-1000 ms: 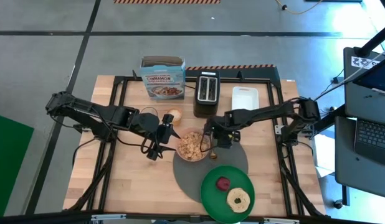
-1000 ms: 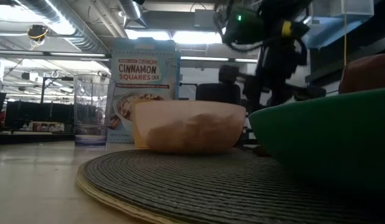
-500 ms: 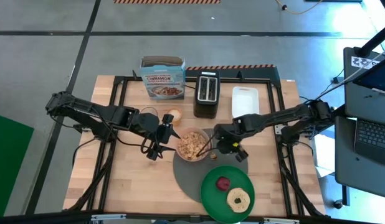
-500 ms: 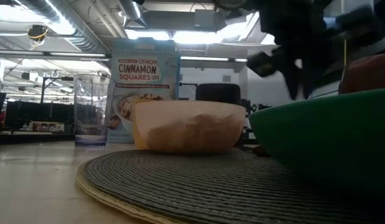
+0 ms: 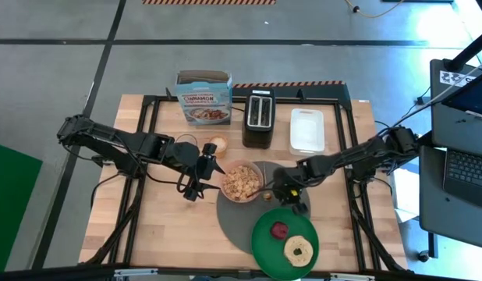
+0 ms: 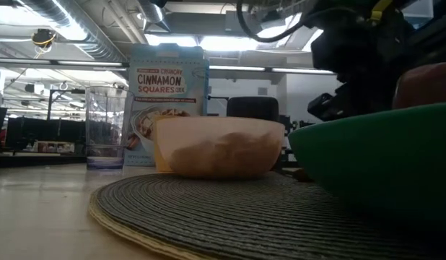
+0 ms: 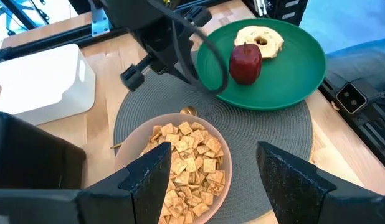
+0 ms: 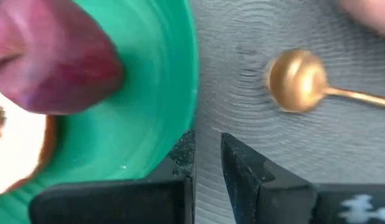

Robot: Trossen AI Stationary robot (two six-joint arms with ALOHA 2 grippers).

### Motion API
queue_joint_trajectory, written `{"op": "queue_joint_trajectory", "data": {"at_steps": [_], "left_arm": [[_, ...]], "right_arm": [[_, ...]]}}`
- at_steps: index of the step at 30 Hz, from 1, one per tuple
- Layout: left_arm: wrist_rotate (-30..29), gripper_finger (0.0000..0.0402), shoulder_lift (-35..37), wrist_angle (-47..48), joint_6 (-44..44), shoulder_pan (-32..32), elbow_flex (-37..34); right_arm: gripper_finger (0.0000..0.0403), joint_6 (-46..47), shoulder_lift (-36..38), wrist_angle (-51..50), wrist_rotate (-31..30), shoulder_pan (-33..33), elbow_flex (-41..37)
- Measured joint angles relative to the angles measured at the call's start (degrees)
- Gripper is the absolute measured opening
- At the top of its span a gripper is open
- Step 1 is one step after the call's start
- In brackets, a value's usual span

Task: Arrange a breakfast setting
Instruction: Adjust the green plate on the gray table mat

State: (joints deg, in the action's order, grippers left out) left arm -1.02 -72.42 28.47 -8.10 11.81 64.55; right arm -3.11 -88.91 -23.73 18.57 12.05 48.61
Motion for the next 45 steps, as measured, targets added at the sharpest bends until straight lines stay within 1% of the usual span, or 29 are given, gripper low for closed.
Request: {"op": "queue_joint_trajectory", "data": {"at_steps": [4,12,23,27,31,34,38,41,45], "left_arm": [[0.0,0.0231,0.0,0.02,0.0,-0.02,0.0],[-0.02,0.0231,0.0,0.04,0.0,-0.02,0.0],[-0.02,0.0231,0.0,-0.04,-0.26,-0.09,-0.81],[-0.36,0.0231,0.0,-0.17,-0.82,-0.2,-1.26],[-2.67,0.0231,0.0,-0.05,-1.07,-0.18,-1.29],[-3.26,0.0231,0.0,-0.11,-1.07,-0.2,-1.31],[-3.81,0.0231,0.0,-0.23,-1.07,-0.17,-1.31],[-4.29,0.0231,0.0,-0.24,-1.05,-0.2,-1.31],[-4.33,0.0231,0.0,-0.26,-1.05,-0.2,-1.31]], "right_arm": [[0.0052,1.42,0.09,2.71,2.9,-0.02,-1.71],[0.0052,1.71,0.09,4.57,4.14,-0.07,-1.89],[0.0052,4.16,2.08,6.88,5.19,0.0,-1.82],[0.0052,4.93,2.08,7.26,4.94,1.12,-1.84],[0.0052,6.4,2.08,7.37,4.48,2.4,-1.84],[0.0052,7.79,2.08,7.32,3.92,3.03,-1.84],[0.0052,8.24,2.08,6.89,2.82,3.22,-1.84],[0.0052,8.71,2.08,5.88,0.9,3.34,-1.84],[0.0052,8.68,1.64,5.16,0.53,3.34,-1.84]]}}
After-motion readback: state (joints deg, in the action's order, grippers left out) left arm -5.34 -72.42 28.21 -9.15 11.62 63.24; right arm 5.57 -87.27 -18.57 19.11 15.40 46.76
